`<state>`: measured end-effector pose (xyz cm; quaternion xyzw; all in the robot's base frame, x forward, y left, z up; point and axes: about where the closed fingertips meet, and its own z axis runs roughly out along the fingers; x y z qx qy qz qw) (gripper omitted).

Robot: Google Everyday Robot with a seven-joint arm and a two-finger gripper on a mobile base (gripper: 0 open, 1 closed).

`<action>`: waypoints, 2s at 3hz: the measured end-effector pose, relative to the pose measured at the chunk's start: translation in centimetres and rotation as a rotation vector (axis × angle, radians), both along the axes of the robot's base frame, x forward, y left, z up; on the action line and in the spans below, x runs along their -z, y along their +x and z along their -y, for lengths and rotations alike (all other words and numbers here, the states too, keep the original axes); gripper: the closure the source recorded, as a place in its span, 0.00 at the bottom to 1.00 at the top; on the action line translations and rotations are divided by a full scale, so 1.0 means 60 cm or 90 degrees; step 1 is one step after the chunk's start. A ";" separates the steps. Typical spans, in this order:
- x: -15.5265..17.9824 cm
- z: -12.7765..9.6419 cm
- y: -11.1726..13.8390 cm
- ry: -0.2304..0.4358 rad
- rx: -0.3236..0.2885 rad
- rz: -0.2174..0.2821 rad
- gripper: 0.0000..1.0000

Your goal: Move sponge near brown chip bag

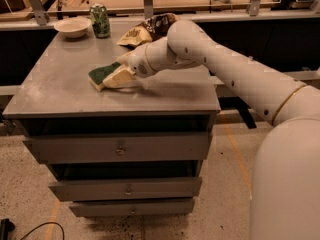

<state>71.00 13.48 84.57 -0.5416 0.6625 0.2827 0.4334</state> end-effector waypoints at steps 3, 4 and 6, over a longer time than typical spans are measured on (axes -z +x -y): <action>-0.076 0.029 0.022 0.032 0.096 0.091 1.00; -0.123 0.074 0.070 0.046 0.196 0.148 1.00; -0.113 0.189 0.160 0.092 0.323 0.121 1.00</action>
Offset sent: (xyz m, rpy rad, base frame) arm 0.0208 -0.0217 0.0532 0.0967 -0.1625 -0.2067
